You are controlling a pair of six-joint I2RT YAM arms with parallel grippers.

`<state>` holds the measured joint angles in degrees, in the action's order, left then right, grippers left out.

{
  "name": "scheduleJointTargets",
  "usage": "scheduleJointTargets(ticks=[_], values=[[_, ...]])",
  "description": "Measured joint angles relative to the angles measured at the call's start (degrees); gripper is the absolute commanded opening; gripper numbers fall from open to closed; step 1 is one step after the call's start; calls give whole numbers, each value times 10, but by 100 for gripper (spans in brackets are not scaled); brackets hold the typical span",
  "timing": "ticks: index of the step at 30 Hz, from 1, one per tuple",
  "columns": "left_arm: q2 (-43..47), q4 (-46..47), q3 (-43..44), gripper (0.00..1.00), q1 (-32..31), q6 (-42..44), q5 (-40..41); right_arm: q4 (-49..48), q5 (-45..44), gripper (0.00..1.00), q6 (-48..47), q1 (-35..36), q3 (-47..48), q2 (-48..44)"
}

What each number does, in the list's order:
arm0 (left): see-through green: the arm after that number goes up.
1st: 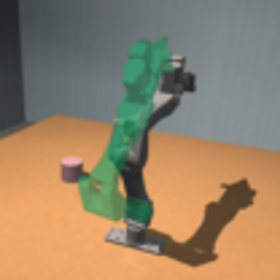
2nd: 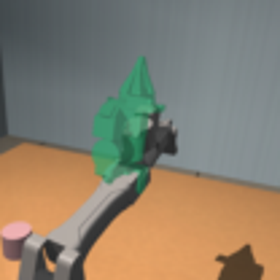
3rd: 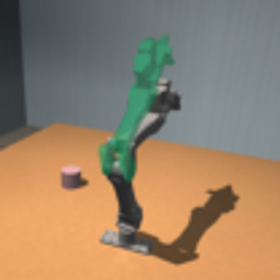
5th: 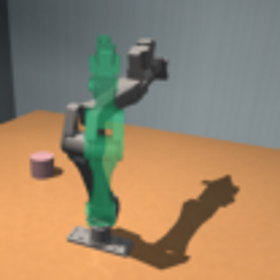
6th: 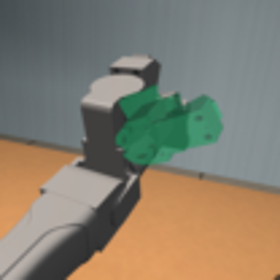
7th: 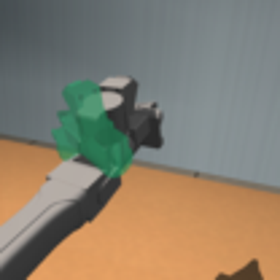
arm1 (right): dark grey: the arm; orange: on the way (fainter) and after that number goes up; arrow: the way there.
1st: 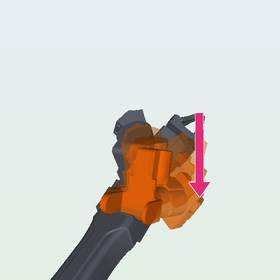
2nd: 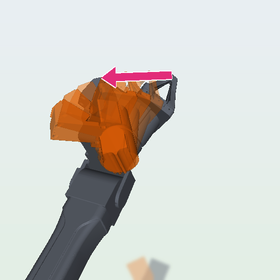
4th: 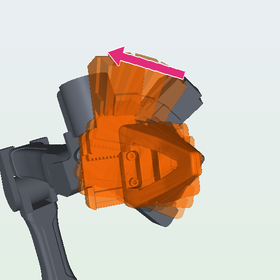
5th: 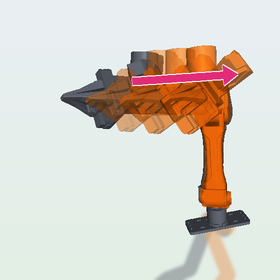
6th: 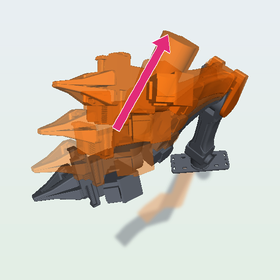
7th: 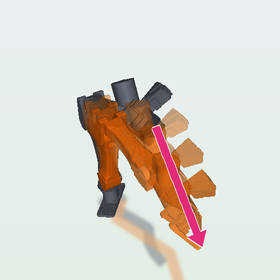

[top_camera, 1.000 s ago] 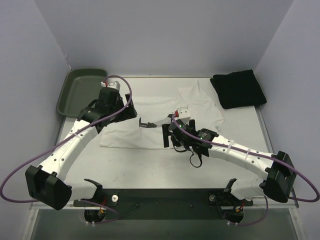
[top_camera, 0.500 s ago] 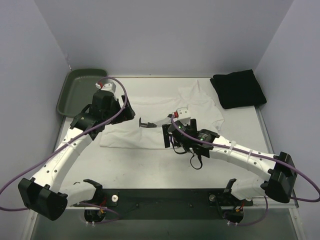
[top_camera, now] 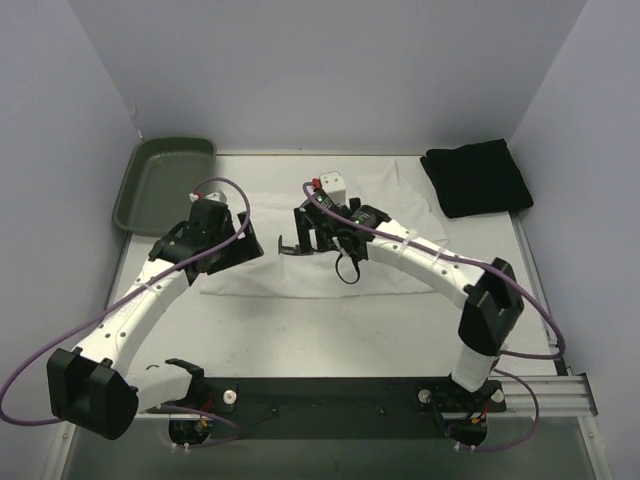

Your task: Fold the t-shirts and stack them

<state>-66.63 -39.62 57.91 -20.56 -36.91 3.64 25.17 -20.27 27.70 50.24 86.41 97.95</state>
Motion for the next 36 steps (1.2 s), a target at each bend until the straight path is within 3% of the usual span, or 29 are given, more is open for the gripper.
scheduleJointTargets(ticks=[5, 14, 20, 28, 36], values=[[-77, 38, 25, 97, -4, -7, -48, 24, 17, 100, 11, -70, -16, 32], [-335, 139, 285, 97, -60, -16, -152, 7, 12, 100, 27, -361, -22, -153], [-487, 227, 377, 97, -108, -41, -242, -21, 22, 100, 59, -498, -87, -182], [-619, 331, 414, 97, -153, -108, -323, -34, 52, 100, 99, -566, -129, -70], [-647, 364, 480, 97, -157, -128, -353, -55, 63, 100, 102, -573, -146, -69]])
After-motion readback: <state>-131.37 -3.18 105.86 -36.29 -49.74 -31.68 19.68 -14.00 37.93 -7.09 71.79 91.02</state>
